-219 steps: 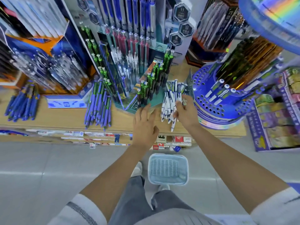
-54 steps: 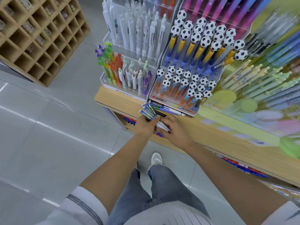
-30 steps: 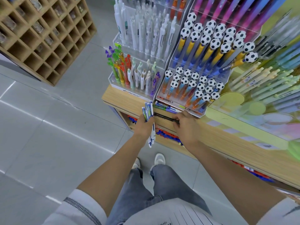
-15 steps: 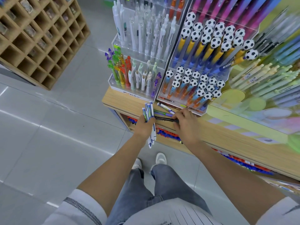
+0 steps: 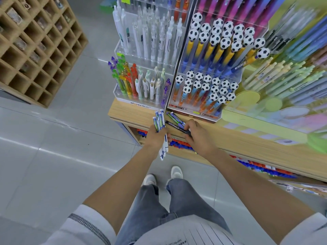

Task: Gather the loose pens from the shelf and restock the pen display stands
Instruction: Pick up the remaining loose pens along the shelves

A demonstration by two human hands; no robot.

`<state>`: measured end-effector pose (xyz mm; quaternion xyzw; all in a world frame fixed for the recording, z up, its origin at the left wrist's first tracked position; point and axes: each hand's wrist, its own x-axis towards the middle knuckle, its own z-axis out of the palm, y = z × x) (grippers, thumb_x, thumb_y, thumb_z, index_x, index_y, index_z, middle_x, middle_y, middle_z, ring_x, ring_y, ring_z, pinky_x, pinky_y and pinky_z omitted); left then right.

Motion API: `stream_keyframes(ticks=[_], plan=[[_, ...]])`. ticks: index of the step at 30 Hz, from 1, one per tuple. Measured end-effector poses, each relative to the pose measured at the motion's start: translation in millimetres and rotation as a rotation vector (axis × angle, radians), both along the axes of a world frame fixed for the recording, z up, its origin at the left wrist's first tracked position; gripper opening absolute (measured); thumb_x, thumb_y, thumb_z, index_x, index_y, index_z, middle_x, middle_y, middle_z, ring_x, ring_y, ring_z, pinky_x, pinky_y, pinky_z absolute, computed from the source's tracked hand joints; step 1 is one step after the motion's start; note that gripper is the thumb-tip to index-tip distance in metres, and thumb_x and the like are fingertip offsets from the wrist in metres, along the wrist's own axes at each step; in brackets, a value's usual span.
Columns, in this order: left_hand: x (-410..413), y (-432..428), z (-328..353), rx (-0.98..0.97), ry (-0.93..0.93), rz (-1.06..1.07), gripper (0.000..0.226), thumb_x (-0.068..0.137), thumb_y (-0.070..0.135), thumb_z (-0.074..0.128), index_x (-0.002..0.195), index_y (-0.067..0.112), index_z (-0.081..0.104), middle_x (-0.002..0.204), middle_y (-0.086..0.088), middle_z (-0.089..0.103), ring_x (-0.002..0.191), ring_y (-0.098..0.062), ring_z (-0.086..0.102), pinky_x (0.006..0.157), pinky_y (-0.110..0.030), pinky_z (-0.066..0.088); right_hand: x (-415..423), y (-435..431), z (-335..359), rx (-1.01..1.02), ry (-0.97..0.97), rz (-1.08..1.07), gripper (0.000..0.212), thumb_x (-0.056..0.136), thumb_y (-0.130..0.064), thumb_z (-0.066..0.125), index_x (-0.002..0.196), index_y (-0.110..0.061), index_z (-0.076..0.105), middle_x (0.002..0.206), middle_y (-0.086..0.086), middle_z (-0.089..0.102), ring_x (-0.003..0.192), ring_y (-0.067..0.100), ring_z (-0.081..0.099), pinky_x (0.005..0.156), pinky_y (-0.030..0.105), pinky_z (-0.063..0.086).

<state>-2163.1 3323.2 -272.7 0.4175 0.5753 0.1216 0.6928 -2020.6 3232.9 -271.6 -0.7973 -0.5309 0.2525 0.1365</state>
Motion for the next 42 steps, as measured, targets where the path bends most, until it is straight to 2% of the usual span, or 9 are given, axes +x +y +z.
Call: stream_keyframes(ticks=[2, 6, 13, 19, 22, 29, 34, 36, 42], plan=[[-2.3, -0.6, 0.8, 0.000, 0.005, -0.025, 0.010, 0.097, 0.017, 0.054, 0.106, 0.015, 0.054, 0.080, -0.007, 0.063, 0.066, -0.020, 0.063, 0.068, -0.031, 0.057, -2.5, -2.3, 0.8, 0.009, 0.084, -0.069, 0.019, 0.094, -0.011, 0.057, 0.110, -0.008, 0.048, 0.107, 0.008, 0.055, 0.083, 0.018, 0.048, 0.067, 0.028, 0.032], [-4.8, -5.4, 3.3, 0.035, 0.023, -0.104, 0.004, 0.093, 0.013, 0.055, 0.096, 0.015, 0.055, 0.085, -0.015, 0.063, 0.077, -0.033, 0.063, 0.084, -0.050, 0.055, -15.0, -19.2, 6.3, 0.089, 0.312, -0.249, 0.014, 0.095, -0.010, 0.056, 0.106, -0.007, 0.047, 0.091, 0.002, 0.051, 0.071, 0.010, 0.046, 0.060, 0.020, 0.034], [11.9, -36.2, 15.5, 0.099, 0.000, -0.303, 0.010, 0.090, 0.002, 0.054, 0.099, 0.006, 0.051, 0.065, -0.007, 0.054, 0.047, -0.014, 0.048, 0.049, -0.025, 0.047, -34.8, -80.5, 14.6, 0.283, 0.531, -0.559, 0.014, 0.096, -0.008, 0.055, 0.099, -0.015, 0.043, 0.072, 0.000, 0.045, 0.051, 0.004, 0.035, 0.052, 0.019, 0.032], [49.3, -101.6, 23.4, 0.219, 0.018, -0.511, 0.019, 0.087, 0.012, 0.068, 0.081, 0.013, 0.050, 0.055, -0.005, 0.050, 0.041, -0.013, 0.043, 0.041, -0.019, 0.039, -22.4, -154.2, 20.5, 0.441, 0.550, -0.864, 0.026, 0.091, -0.007, 0.060, 0.088, -0.028, 0.045, 0.076, 0.012, 0.048, 0.058, 0.019, 0.040, 0.057, 0.026, 0.033], [78.8, -151.1, 25.8, 0.237, -0.005, -0.581, 0.023, 0.083, 0.012, 0.072, 0.083, 0.010, 0.049, 0.060, -0.008, 0.052, 0.045, -0.015, 0.042, 0.040, -0.019, 0.038, -9.9, -209.0, 27.8, 0.496, 0.502, -0.913, 0.026, 0.091, -0.006, 0.061, 0.088, -0.026, 0.044, 0.079, -0.001, 0.046, 0.060, 0.009, 0.036, 0.054, 0.016, 0.032], [157.2, -308.8, 28.7, 0.290, -0.068, -0.659, 0.044, 0.073, 0.019, 0.082, 0.063, 0.023, 0.039, 0.055, -0.002, 0.042, 0.045, -0.014, 0.035, 0.052, -0.027, 0.031, 32.6, -367.7, 31.4, 0.596, 0.363, -1.168, 0.025, 0.089, -0.009, 0.064, 0.087, -0.025, 0.046, 0.085, 0.000, 0.052, 0.062, -0.001, 0.044, 0.060, 0.013, 0.036], [213.0, -417.9, 32.9, 0.279, -0.102, -0.819, 0.029, 0.077, 0.024, 0.079, 0.072, 0.015, 0.052, 0.055, -0.006, 0.051, 0.038, -0.012, 0.038, 0.047, -0.024, 0.035, 65.2, -471.8, 27.3, 0.632, 0.341, -1.329, 0.025, 0.089, -0.007, 0.063, 0.090, -0.025, 0.046, 0.093, 0.007, 0.056, 0.061, 0.002, 0.043, 0.058, 0.019, 0.037], [235.7, -450.9, 36.0, 0.259, -0.133, -0.877, 0.023, 0.080, 0.020, 0.076, 0.077, 0.014, 0.054, 0.054, -0.003, 0.048, 0.037, -0.011, 0.037, 0.044, -0.023, 0.034, 79.9, -502.2, 24.1, 0.656, 0.306, -1.372, 0.021, 0.088, -0.007, 0.063, 0.093, -0.020, 0.048, 0.091, -0.002, 0.056, 0.066, 0.003, 0.045, 0.062, 0.023, 0.037], [313.9, -525.0, 39.3, 0.225, -0.193, -1.023, 0.021, 0.081, 0.016, 0.076, 0.086, 0.012, 0.056, 0.052, -0.001, 0.048, 0.034, -0.010, 0.036, 0.039, -0.021, 0.033, 133.6, -562.8, 19.1, 0.734, 0.265, -1.491, 0.019, 0.089, -0.005, 0.061, 0.098, -0.014, 0.047, 0.092, -0.008, 0.052, 0.073, -0.002, 0.046, 0.064, 0.017, 0.037]])
